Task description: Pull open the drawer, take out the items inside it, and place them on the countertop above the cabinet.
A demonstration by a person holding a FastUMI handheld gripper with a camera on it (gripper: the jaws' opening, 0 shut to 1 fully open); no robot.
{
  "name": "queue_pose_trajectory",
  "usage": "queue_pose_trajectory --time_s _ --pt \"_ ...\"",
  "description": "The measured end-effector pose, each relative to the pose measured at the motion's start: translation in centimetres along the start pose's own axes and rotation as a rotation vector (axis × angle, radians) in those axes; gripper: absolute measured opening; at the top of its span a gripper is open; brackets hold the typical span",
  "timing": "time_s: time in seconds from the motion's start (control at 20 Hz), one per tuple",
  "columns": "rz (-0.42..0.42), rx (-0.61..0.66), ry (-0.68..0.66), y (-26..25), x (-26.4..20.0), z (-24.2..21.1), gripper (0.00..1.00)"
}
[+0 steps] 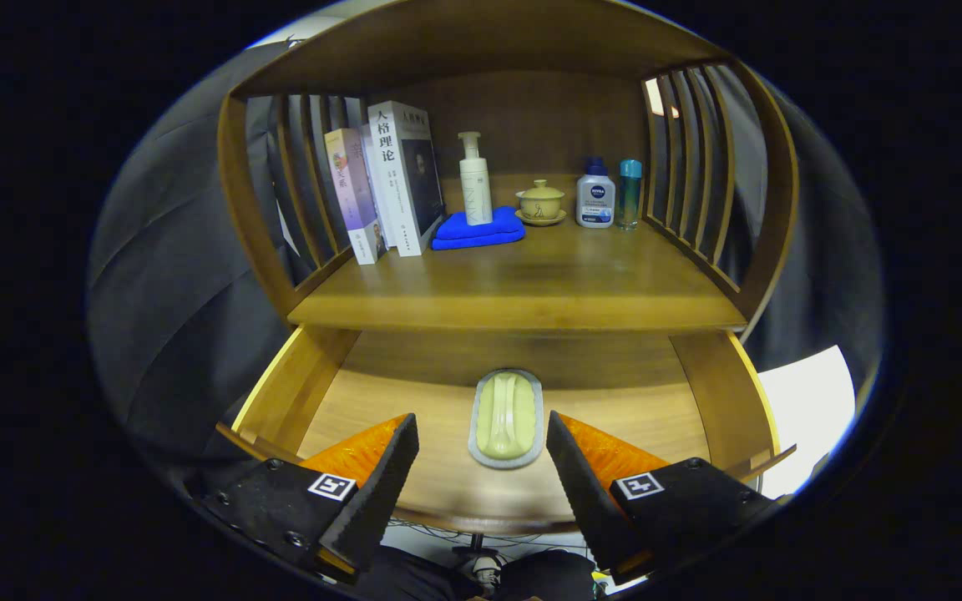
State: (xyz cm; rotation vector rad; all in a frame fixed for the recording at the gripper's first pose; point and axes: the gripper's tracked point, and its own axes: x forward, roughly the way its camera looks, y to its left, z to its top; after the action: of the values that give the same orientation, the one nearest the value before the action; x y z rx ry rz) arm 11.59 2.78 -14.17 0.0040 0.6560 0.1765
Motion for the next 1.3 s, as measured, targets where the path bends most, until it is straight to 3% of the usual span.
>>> queue_pose_trajectory --time_s 0.25,0.6,0.75,0.95,1.1,1.2,1.25,1.3 --pt "0.020 -0.018 0.115 0.2 4.3 0.1 0.98" --pt "-0.068 -0.096 0.249 -2.5 8.7 -1.9 0.97" --pt "-0.064 -0.088 0.292 -2.7 9.9 -2.6 0.96" --pt "-0.074 -0.074 0.334 -3.0 10.8 -3.6 0.62" --pt "-0.038 -0.020 0.340 -2.5 10.6 -3.9 0.25" --pt "0.016 0.017 0.336 -1.8 10.2 -4.2 0.25" --pt "0.022 0.019 0.327 -1.8 9.5 -4.3 0.16" --pt "0.027 0.014 0.321 -2.1 9.2 -4.3 0.16"
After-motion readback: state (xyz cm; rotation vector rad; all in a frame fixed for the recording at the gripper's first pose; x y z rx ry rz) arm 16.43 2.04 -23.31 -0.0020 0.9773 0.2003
